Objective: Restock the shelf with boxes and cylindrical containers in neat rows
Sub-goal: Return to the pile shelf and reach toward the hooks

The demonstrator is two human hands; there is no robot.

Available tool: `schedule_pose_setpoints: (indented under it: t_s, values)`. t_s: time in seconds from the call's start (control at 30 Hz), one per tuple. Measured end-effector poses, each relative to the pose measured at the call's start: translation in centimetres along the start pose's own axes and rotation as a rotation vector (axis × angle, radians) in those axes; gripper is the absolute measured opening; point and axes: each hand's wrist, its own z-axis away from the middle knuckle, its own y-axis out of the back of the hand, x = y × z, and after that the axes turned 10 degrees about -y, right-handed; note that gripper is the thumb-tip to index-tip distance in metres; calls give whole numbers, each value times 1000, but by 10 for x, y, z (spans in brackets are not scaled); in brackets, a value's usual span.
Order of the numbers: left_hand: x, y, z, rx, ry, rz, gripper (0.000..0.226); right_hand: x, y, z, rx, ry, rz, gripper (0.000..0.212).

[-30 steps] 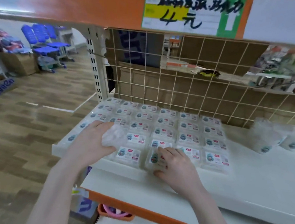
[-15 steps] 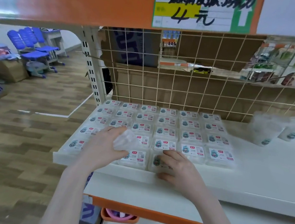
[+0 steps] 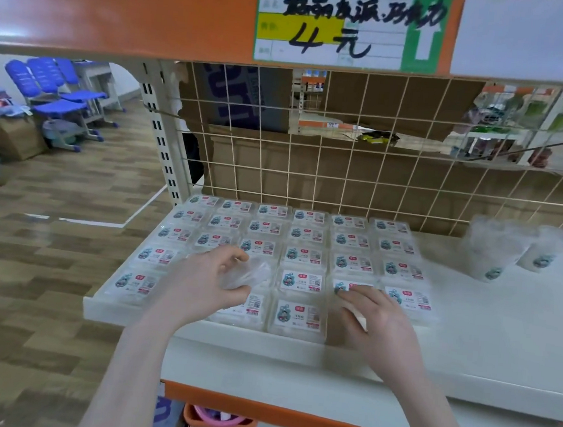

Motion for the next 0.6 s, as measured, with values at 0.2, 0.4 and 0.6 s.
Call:
schedule_pose_setpoints:
  t_s: [0.2, 0.4, 0.6]
  values:
    - [14, -7, -10, -13, -5, 72, 29, 27, 12, -3, 83, -103, -7, 26]
    - [28, -11, -19, 2, 4, 64, 34, 46, 21, -9, 77, -172, 1, 25]
    - [40, -14, -27, 27, -60, 131, 28, 56, 28, -15, 77, -190, 9, 25]
